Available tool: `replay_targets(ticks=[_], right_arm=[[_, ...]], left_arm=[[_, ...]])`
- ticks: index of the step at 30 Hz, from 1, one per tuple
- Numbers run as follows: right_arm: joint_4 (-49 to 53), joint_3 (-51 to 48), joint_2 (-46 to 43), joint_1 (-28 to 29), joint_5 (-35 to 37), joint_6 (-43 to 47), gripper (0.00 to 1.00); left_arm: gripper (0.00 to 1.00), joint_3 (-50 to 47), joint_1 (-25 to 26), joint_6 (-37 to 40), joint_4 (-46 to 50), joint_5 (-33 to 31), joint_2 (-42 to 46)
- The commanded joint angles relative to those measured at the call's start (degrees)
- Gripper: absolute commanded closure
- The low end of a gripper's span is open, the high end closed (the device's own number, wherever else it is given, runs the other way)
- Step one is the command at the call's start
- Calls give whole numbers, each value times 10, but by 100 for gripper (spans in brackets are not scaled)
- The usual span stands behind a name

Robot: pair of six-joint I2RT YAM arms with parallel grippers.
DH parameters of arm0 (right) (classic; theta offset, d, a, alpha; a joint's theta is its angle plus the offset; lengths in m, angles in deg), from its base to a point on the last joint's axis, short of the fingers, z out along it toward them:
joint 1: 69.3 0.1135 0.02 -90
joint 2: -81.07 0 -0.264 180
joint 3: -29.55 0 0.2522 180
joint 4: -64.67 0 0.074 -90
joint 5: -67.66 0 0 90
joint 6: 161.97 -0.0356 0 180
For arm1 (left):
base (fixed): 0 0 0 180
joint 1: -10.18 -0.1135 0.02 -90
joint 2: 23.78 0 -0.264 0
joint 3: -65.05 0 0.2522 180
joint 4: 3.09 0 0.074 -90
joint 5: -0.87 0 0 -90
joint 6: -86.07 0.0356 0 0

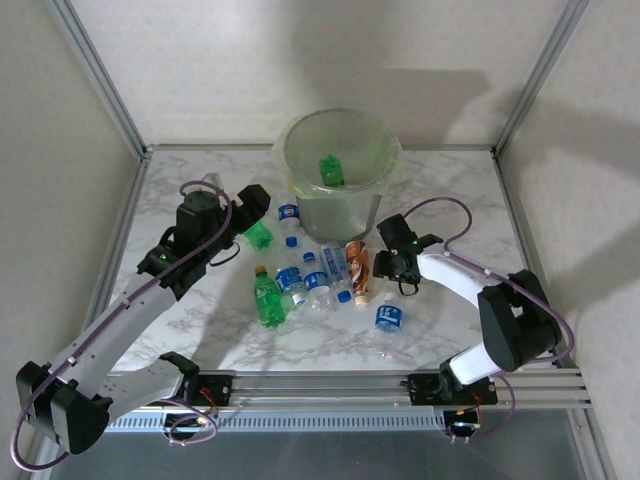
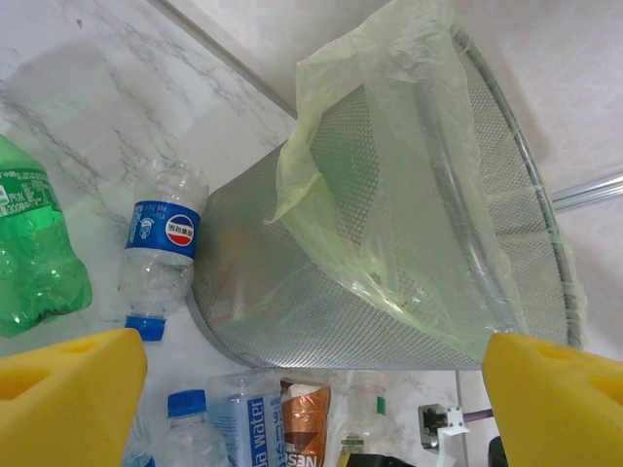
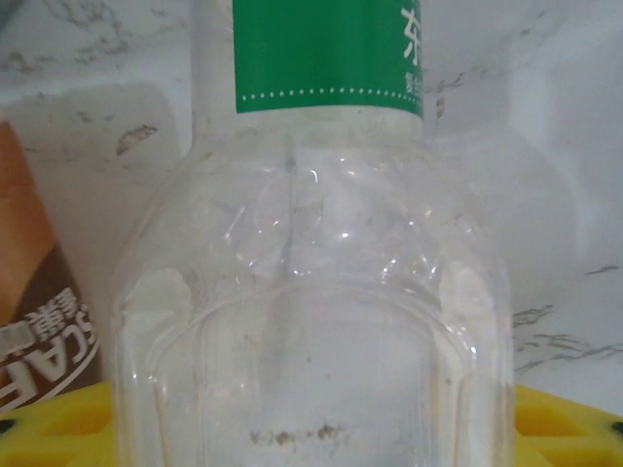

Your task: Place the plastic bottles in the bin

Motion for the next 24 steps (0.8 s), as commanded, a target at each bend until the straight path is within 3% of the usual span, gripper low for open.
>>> replay_targets(ticks=[1, 13, 24], right_arm=[[13, 0, -32, -2, 26, -14, 39], [69, 48, -180, -5, 63, -31, 42], [162, 285, -208, -6, 98, 12, 42]], left_arm=[[11, -10, -7, -7, -10, 5, 12], [12, -14, -12, -10, -16, 10, 15], [14, -10, -15, -14, -12, -6, 27]])
